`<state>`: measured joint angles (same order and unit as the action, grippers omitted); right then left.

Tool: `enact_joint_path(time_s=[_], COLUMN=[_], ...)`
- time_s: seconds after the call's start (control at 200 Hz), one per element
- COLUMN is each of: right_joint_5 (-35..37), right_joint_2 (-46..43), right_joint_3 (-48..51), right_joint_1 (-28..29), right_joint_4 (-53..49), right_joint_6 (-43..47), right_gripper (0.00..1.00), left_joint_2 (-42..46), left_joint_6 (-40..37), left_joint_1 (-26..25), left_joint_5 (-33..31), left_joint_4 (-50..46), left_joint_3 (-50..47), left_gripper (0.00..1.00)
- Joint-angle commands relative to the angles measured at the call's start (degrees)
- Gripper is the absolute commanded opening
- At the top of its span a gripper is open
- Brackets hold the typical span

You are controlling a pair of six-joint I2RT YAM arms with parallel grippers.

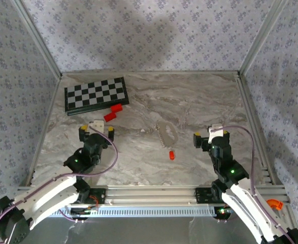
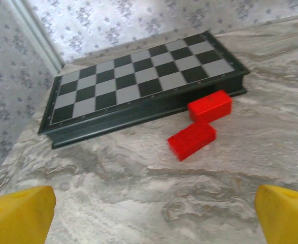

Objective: Put the keys on the keyring

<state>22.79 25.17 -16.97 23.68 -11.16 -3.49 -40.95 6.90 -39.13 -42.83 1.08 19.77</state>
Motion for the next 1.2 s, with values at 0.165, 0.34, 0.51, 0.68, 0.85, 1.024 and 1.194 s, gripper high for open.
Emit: enact_joint_path(time_s=[0.165,0.34,0.51,0.68,0.85,1.024,1.194], right_joint_5=[5.61,5.71,5.76,3.53,-0.31,-2.57,-4.74], right_joint_2=[-0.09,4.8,11.48,18.18,24.85,34.88,43.72], right_joint_3=[3.98,8.8,7.76,7.29,6.71,3.99,0.56], right_joint_1=[-3.43,-5.0,-5.69,-9.36,-14.35,-18.1,-18.69], right_joint_4=[7.87,15.72,19.67,26.74,34.11,41.1,46.78], right_joint_6=[3.67,3.85,3.13,2.2,0.56,-0.32,1.95], right_gripper=[1.0,1.0,1.0,1.0,1.0,1.0,1.0], left_joint_2=[-0.62,-1.04,-4.18,-13.36,-21.06,-27.35,-33.31], left_joint_6=[-6.87,-4.62,-2.94,-0.58,0.45,-0.99,-2.5], left_joint_1=[7.57,15.7,21.75,26.0,28.93,30.32,31.4], left_joint_5=[-1.42,3.08,6.98,8.8,11.66,13.67,15.32], left_joint_4=[5.94,11.31,12.28,15.86,20.13,26.26,30.96], left_joint_3=[-1.97,-7.7,-7.6,-4.55,-1.59,0.23,2.67], left_gripper=[1.0,1.0,1.0,1.0,1.0,1.0,1.0])
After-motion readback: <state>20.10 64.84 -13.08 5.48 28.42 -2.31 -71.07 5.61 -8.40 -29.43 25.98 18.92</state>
